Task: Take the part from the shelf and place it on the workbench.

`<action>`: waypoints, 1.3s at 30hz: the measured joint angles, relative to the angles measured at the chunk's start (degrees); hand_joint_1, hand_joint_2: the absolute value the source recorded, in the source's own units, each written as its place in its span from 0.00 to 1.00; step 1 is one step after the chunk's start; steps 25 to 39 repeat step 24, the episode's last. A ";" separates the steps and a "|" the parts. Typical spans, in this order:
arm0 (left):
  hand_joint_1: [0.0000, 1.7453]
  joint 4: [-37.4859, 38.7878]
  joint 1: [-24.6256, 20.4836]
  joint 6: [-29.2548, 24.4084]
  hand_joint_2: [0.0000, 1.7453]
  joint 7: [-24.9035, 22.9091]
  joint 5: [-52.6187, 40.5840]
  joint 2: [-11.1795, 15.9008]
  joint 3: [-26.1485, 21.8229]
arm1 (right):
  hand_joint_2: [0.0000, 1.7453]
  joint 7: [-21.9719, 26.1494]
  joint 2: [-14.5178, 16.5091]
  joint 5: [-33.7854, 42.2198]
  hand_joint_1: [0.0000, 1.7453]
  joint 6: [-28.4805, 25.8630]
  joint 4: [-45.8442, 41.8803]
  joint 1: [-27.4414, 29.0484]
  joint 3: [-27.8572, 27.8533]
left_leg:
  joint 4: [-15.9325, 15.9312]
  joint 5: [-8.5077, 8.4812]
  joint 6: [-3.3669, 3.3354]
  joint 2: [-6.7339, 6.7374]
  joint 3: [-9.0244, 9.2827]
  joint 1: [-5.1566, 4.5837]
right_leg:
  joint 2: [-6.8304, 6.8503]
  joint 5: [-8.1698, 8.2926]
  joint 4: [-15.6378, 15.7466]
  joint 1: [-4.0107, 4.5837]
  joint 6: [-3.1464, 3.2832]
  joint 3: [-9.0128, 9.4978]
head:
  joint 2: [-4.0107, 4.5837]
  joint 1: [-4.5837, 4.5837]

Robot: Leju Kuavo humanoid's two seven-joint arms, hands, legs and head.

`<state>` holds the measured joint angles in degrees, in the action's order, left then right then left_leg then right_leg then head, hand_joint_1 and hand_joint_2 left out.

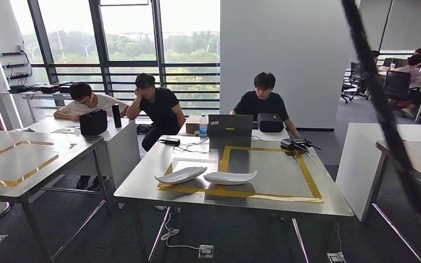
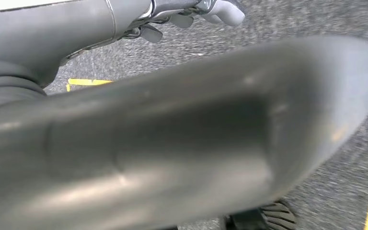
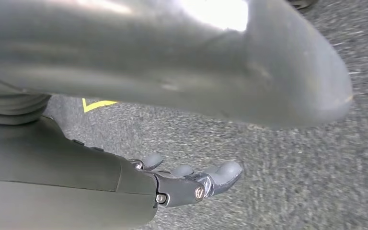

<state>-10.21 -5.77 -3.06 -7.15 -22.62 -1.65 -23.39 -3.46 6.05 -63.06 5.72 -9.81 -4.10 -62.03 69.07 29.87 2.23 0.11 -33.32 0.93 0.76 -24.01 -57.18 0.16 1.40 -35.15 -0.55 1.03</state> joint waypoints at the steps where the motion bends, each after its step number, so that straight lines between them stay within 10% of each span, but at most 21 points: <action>1: 0.00 -0.02 -0.12 0.00 0.00 0.01 0.00 -0.05 0.00 | 0.00 -0.01 0.01 0.00 0.00 -0.02 -0.01 -0.01 0.00 | -4.61 0.67 -0.01 -0.16 3.59 0.01 | 0.00 0.49 -0.47 -0.05 -0.35 -0.73 | 0.00 -0.04; 3: 0.00 -0.02 -0.28 0.00 0.00 0.01 0.00 -0.20 0.00 | 0.00 -0.02 0.01 0.00 0.00 -0.06 -0.02 -0.07 0.00 | -10.69 2.61 -0.62 -0.56 7.75 -0.15 | -0.03 1.40 -0.97 -0.05 -1.05 -1.28 | 0.03 0.03; 6: 0.00 0.14 -0.34 0.03 0.00 -0.16 -0.01 -0.28 0.00 | 0.00 -0.09 0.12 -0.01 0.00 -0.07 -0.01 0.07 0.00 | -11.50 1.95 -2.37 -0.52 7.10 -0.55 | -0.27 2.12 -1.08 -0.44 -2.09 -1.82 | 0.08 0.11; 10: 0.00 0.23 -0.25 0.58 0.00 -1.39 -0.17 -0.21 0.00 | 0.00 -0.36 0.33 -0.24 0.00 -0.05 0.02 0.36 0.00 | -11.49 -0.85 -3.74 -0.01 3.80 -0.64 | -0.55 -8.55 -10.86 -0.69 -2.89 -4.71 | 0.07 0.35; 12: 0.00 0.27 0.22 1.07 0.00 -1.77 -0.17 -0.19 0.00 | 0.00 -0.14 0.34 -0.24 0.00 -0.21 0.02 0.33 0.00 | -11.25 -2.34 -3.74 0.13 1.84 -0.80 | -0.63 -10.93 -17.22 -0.59 -2.78 -5.09 | 0.07 0.39; 14: 0.00 0.37 0.79 1.51 0.00 -2.09 -0.15 -0.25 -0.01 | 0.50 0.06 0.36 -0.09 0.00 -0.41 0.02 0.34 0.00 | -10.82 -3.69 -3.57 0.21 -0.12 -0.86 | -0.68 -8.36 -17.02 -0.46 -2.50 -2.19 | 0.06 0.41; 16: 0.00 0.46 1.14 1.96 0.00 -2.42 -0.18 -0.34 -0.02 | 1.00 0.16 0.36 0.00 0.00 -0.57 0.01 0.25 -0.01 | -10.29 -4.70 -3.20 0.21 -1.67 -0.91 | -0.76 -6.49 -9.33 -0.31 -2.12 4.05 | 0.04 0.45; 19: 0.00 0.48 1.21 2.56 0.00 -2.58 -0.72 -0.43 -0.02 | 1.00 0.53 0.33 0.00 0.00 -0.69 0.00 -0.01 -0.01 | -10.11 -6.18 -2.22 0.20 -2.51 -0.95 | -0.80 -8.36 -0.17 0.13 -1.26 9.56 | 0.02 0.42; 21: 0.00 0.48 1.12 2.77 0.00 -2.46 -0.99 -0.33 -0.02 | 1.00 0.70 0.34 -0.12 0.00 -0.67 0.00 0.02 -0.02 | -10.31 -6.88 -1.52 0.14 -2.75 -0.82 | -0.59 -7.66 0.27 0.14 -0.54 8.87 | 0.04 0.38; 24: 0.00 0.49 0.89 3.19 0.00 -2.22 -1.19 -0.13 -0.01 | 1.00 0.72 0.35 -0.54 0.00 -0.60 0.00 -0.01 -0.02 | -7.73 -3.07 -0.79 -0.04 -4.13 -0.69 | -0.20 -5.79 0.55 -0.11 0.68 7.21 | 0.05 0.25; 39: 0.00 0.49 0.89 3.19 0.00 -2.22 -1.19 -0.13 -0.01 | 1.00 0.72 0.35 -0.54 0.00 -0.60 0.00 -0.01 -0.02 | -7.73 -3.07 -0.79 -0.04 -4.13 -0.69 | -0.20 -5.79 0.55 -0.11 0.68 7.21 | 0.05 0.25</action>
